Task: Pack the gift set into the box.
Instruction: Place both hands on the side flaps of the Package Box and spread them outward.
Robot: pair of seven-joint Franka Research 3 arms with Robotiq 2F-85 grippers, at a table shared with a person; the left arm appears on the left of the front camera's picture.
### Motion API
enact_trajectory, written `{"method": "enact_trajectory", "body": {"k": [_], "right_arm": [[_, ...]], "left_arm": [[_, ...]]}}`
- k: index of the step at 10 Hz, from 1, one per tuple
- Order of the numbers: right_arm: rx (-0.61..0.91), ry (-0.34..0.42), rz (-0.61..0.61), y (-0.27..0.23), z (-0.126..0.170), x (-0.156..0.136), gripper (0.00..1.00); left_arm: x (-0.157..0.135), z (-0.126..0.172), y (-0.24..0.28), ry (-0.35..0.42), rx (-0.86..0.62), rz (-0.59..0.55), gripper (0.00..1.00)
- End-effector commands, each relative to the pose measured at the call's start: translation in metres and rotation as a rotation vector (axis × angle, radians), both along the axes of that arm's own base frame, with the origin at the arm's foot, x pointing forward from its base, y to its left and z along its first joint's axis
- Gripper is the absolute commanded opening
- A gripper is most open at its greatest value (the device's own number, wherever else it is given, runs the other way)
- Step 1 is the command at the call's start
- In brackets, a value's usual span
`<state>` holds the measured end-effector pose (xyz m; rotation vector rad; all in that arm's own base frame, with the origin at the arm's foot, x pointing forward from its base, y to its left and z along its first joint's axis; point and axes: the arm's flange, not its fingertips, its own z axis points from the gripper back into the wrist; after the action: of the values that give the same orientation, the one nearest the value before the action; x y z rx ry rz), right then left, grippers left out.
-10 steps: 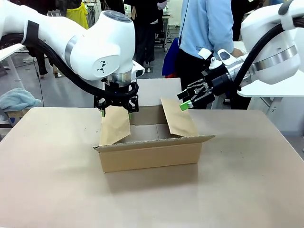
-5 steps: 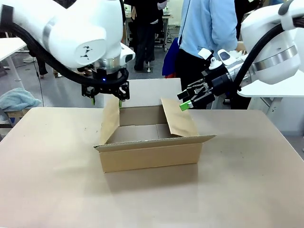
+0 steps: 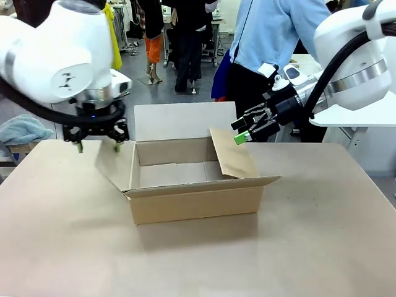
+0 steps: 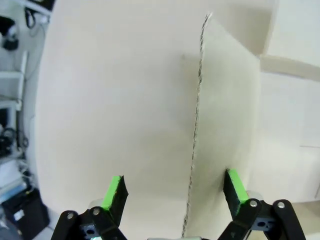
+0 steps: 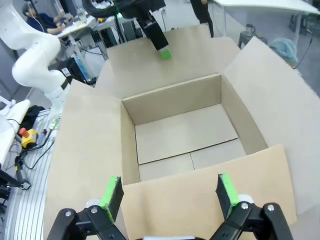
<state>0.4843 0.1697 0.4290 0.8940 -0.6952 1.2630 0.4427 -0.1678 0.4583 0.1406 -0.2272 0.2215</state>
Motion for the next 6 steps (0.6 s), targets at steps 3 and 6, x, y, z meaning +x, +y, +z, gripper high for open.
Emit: {"method": "enact_trajectory", "body": {"k": [3,6], "right_arm": [[-0.007,-0.003,0.008,-0.001,0.002,-0.003,1.00],[-0.007,-0.003,0.008,-0.001,0.002,-0.003,1.00]], "left_arm": [[-0.017,-0.032,0.068,0.032,-0.236,0.008,1.00],[-0.008,-0.022,0.060,0.015,-0.157,0.060,1.00]]}}
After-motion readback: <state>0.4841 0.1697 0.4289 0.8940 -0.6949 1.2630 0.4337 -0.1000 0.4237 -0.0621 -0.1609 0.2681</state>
